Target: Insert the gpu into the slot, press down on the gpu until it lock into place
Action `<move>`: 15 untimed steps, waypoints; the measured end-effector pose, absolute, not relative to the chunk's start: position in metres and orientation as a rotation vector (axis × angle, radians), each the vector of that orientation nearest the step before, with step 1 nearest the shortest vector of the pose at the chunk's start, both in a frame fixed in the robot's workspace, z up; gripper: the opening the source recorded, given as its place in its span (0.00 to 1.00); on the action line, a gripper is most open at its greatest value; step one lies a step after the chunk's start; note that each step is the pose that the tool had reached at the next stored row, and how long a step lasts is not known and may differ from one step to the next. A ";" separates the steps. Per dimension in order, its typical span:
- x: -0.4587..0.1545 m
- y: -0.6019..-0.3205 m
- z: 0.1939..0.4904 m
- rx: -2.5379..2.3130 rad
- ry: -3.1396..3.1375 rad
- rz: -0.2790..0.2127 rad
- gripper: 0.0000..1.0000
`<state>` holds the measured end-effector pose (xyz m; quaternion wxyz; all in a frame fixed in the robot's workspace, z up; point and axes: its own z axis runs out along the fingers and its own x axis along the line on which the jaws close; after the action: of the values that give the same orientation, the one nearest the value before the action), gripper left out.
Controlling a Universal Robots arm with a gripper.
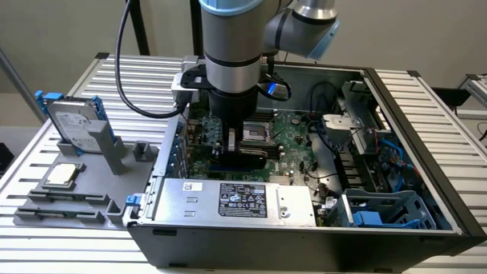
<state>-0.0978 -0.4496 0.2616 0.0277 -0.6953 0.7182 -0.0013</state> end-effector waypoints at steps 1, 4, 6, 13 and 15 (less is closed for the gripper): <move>-0.098 -0.450 0.261 -2.148 2.215 -0.004 0.26; -0.098 -0.450 0.260 -2.152 2.211 -0.005 0.26; -0.098 -0.450 0.260 -2.153 2.210 -0.005 0.26; -0.098 -0.450 0.257 -2.154 2.208 -0.005 0.26; -0.098 -0.450 0.256 -2.155 2.208 -0.005 0.26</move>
<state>-0.0977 -0.4496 0.2563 0.0283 -0.6981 0.7154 -0.0017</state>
